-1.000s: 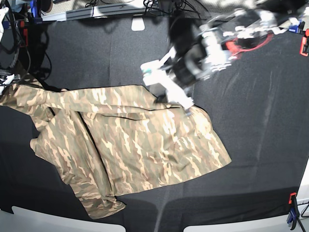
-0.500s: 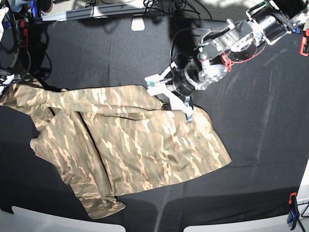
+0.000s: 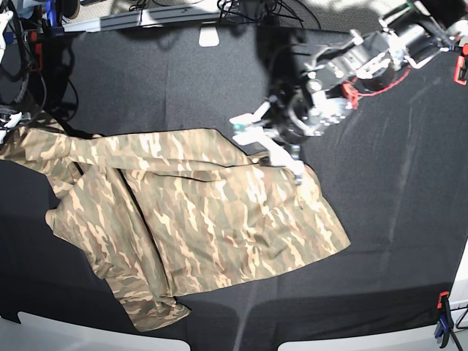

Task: Layout the t-shirt on the table in an organized manner, then fold the t-shirt properly
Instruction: 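Pull the grasped shirt edge away from the right arm with the left gripper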

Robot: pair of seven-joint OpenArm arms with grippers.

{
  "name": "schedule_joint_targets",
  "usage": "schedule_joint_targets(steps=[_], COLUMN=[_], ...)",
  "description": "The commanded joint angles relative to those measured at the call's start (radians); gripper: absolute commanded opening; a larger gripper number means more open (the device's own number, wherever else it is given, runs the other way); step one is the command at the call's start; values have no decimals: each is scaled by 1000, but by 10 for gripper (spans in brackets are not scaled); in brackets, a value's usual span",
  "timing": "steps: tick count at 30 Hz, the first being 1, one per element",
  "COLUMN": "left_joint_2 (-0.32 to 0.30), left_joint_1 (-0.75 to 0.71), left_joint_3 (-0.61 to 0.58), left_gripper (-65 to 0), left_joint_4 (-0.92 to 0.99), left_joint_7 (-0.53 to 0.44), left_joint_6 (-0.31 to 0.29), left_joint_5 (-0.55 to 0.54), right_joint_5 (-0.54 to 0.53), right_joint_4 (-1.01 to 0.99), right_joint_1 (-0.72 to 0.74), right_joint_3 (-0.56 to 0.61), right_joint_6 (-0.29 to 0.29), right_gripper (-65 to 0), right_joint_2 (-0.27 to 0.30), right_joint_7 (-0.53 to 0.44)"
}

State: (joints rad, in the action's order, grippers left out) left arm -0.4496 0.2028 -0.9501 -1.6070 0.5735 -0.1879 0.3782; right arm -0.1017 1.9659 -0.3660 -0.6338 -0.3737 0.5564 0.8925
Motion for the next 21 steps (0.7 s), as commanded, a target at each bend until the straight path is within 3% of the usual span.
schedule_joint_targets(steps=[1, 4, 6, 10, 15, 21], left_joint_2=[-2, -2, -2, 1, 1, 3], left_joint_1=[16, 16, 16, 16, 16, 16], left_joint_3=[6, 6, 6, 6, 6, 6], left_gripper=[-487, -561, -573, -571, -496, -493], left_joint_4=[-16, -15, -15, -15, -3, 59], left_joint_7=[-13, -24, -31, -57, -47, -59], left_joint_6=[15, 14, 14, 14, 14, 15], left_joint_5=[6, -21, -44, -48, -47, -47], right_joint_5=[12, 12, 12, 12, 12, 12], right_joint_4=[17, 17, 17, 17, 17, 17], right_joint_1=[6, 5, 5, 5, 5, 5], right_joint_3=[-8, -8, -8, -8, -8, -8], right_joint_6=[6, 6, 6, 6, 6, 6], right_gripper=[-650, -650, -650, -650, -650, -650], right_joint_2=[23, 22, 23, 23, 22, 23], right_joint_7=[-13, -13, -13, -13, -13, -13])
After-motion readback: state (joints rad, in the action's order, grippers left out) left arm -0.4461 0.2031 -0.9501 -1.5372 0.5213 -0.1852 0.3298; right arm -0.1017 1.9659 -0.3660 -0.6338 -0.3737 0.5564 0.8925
